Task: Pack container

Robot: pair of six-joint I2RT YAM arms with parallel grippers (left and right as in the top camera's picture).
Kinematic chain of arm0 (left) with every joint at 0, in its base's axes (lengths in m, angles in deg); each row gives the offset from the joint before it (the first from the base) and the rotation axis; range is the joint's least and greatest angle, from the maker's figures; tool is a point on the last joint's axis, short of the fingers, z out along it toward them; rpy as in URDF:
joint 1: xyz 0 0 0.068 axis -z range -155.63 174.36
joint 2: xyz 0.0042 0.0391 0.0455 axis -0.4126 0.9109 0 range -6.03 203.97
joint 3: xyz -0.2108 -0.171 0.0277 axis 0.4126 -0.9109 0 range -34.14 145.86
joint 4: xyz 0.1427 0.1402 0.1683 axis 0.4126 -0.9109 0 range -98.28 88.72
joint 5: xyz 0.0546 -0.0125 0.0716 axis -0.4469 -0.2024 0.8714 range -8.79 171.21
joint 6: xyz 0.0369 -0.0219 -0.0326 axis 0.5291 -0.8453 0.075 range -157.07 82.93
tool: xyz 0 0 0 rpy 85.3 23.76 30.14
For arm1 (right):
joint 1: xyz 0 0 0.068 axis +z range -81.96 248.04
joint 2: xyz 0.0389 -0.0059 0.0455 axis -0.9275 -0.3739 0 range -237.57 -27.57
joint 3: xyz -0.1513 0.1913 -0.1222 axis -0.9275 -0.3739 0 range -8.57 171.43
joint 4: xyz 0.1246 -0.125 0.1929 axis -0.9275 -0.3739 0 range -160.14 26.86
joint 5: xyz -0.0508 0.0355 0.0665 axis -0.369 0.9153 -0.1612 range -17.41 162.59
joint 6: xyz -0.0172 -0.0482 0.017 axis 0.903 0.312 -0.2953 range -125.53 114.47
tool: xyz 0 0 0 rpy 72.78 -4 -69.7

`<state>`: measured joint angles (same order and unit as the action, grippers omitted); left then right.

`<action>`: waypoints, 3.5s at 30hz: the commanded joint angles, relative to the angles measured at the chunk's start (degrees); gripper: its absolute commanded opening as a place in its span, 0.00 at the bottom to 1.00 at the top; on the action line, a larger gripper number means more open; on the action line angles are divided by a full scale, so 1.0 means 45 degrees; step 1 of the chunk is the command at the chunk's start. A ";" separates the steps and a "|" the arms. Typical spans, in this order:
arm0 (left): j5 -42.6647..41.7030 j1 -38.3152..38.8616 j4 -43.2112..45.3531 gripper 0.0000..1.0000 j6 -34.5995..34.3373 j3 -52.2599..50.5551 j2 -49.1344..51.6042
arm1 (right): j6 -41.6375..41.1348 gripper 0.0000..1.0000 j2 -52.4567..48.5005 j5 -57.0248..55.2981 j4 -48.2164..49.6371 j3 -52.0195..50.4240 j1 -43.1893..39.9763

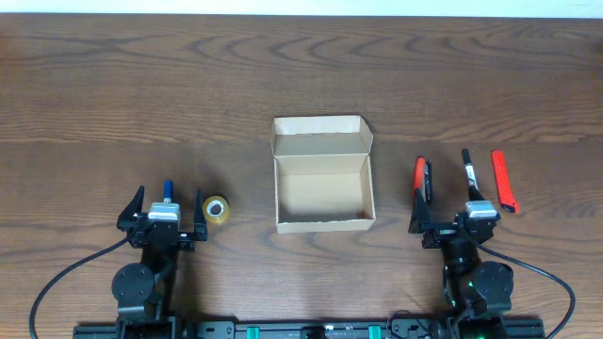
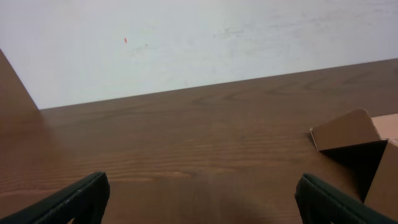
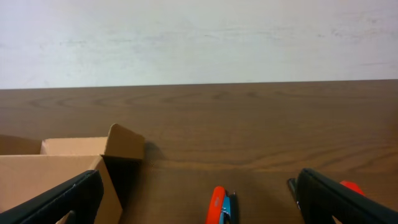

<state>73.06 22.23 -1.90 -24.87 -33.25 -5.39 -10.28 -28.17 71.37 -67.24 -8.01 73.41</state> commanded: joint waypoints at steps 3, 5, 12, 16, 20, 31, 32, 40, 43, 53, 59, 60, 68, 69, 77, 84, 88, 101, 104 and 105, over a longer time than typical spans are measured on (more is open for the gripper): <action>-0.0180 0.0044 -0.0661 0.95 -0.0053 -0.0141 -0.0097 | 0.0165 0.99 0.0063 0.0039 -0.0034 -0.0053 -0.0102; -0.0180 0.0044 -0.0661 0.95 -0.0053 -0.0141 -0.0097 | 0.0165 0.99 0.0063 0.0039 -0.0034 -0.0053 -0.0102; -0.0180 0.0044 -0.0661 0.95 -0.0053 -0.0141 -0.0097 | 0.0165 0.99 0.0063 0.0039 -0.0039 -0.0053 -0.0102; -0.0180 0.0044 -0.0661 0.95 -0.0053 -0.0141 -0.0097 | 0.0165 0.99 0.0063 0.0039 -0.0039 -0.0053 -0.0102; -0.0180 0.0044 -0.0661 0.95 -0.0053 -0.0141 -0.0097 | 0.0165 0.99 0.0063 0.0039 -0.0034 -0.0053 -0.0102; -0.0180 0.0044 -0.0661 0.95 -0.0053 -0.0141 -0.0097 | 0.0165 0.99 0.0063 0.0039 -0.0034 -0.0053 -0.0102; -0.0180 0.0044 -0.0661 0.95 -0.0053 -0.0141 -0.0097 | 0.0165 0.99 0.0063 0.0039 -0.0039 -0.0053 -0.0102; -0.0180 0.0044 -0.0661 0.95 -0.0053 -0.0141 -0.0097 | 0.0165 0.99 0.0063 0.0039 -0.0039 -0.0053 -0.0102; -0.0180 0.0044 -0.0661 0.95 -0.0053 -0.0141 -0.0097 | 0.0165 0.99 0.0063 0.0039 -0.0039 -0.0053 -0.0102; -0.0180 0.0044 -0.0661 0.96 -0.0053 -0.0141 -0.0097 | 0.0165 0.99 0.0063 0.0039 -0.0039 -0.0053 -0.0102; -0.0180 0.0044 -0.0661 0.95 -0.0053 -0.0141 -0.0097 | 0.0165 0.99 0.0053 0.0034 -0.0044 -0.0053 -0.0102; -0.0180 0.0044 -0.0641 0.95 -0.0053 -0.0141 -0.0097 | 0.0160 0.99 0.0039 0.0034 -0.0015 -0.0053 -0.0102; -0.0189 0.0044 -0.0636 0.95 -0.0058 -0.0141 -0.0097 | -0.2647 0.99 -0.0092 0.0423 0.0000 0.0044 -0.0102; -0.0199 0.0044 -0.0636 0.95 -0.0068 -0.0141 -0.0097 | -0.2628 0.99 -0.0112 0.0665 -0.0029 0.0155 -0.0107; -0.0146 0.0044 -0.0661 0.95 -0.2001 -0.0136 -0.0073 | -0.1345 0.99 -0.2565 0.0971 -0.4061 0.3915 -0.0680; -0.0083 0.0044 -0.0665 0.95 -0.2438 -0.0136 -0.0073 | 0.1341 0.99 -0.8748 0.3041 -0.9534 1.1118 -0.1481; -0.0092 0.0044 -0.0661 0.95 -0.2443 -0.0136 -0.0073 | 0.1370 0.99 -1.2094 0.2662 -1.3056 1.4503 -0.1511; -0.0199 0.0044 -0.0656 0.96 -0.3249 -0.0136 -0.0073 | 0.0233 0.99 -1.8156 0.1603 -1.2551 1.5096 -0.1520; -0.0194 0.0044 -0.0656 0.95 -0.3240 -0.0136 -0.0073 | 0.0262 0.99 -1.8797 0.1549 -1.1866 1.5096 -0.1520; -0.0194 0.0044 -0.0656 0.95 -0.3240 -0.0136 -0.0073 | 0.0233 0.99 -1.9020 0.1447 -1.1579 1.5091 -0.1520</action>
<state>73.30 22.23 -2.10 -38.29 -33.19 -5.41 -8.14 -112.21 79.55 -120.81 59.18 66.98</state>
